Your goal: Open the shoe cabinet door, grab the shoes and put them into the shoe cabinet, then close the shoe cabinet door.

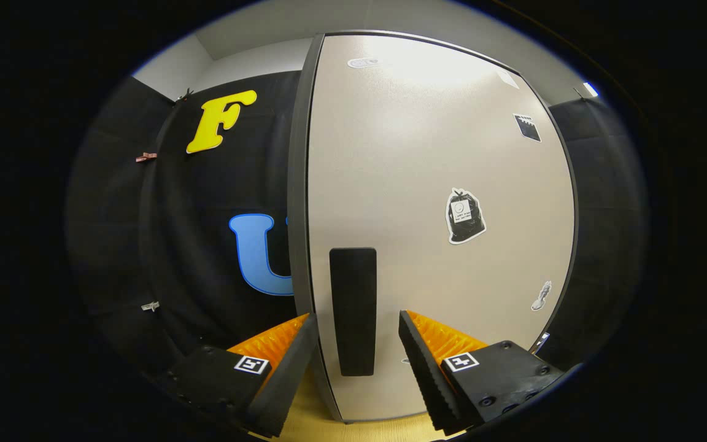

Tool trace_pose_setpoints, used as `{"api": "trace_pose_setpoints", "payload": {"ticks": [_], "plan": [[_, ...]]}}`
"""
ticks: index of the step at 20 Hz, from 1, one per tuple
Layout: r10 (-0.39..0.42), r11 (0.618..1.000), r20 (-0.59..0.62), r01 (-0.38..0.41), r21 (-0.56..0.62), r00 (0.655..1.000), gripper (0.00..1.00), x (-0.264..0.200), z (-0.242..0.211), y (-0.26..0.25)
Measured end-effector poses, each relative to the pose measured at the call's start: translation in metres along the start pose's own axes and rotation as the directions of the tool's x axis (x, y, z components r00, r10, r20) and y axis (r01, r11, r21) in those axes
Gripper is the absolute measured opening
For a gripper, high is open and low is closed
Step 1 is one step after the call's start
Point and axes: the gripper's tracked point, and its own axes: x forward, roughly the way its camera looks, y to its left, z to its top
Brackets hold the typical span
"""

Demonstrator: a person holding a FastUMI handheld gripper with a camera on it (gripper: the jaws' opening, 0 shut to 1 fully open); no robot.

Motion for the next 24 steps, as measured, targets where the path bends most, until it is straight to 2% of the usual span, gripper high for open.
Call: {"api": "trace_pose_setpoints", "payload": {"ticks": [7,9,15,16,24], "plan": [[-0.017,1.0,-0.008,0.017,-0.006,1.0,0.87,0.012,-0.005,-0.002],[-0.018,1.0,0.0,0.018,-0.004,1.0,0.57,0.013,-0.003,-0.003],[-0.004,1.0,-0.002,0.004,-0.014,1.0,0.55,0.014,-0.004,0.003],[-0.003,1.0,-0.004,0.003,-0.014,1.0,0.35,0.012,-0.006,0.002],[0.004,1.0,-0.024,-0.004,-0.016,1.0,0.35,0.008,-0.008,0.002]]}}
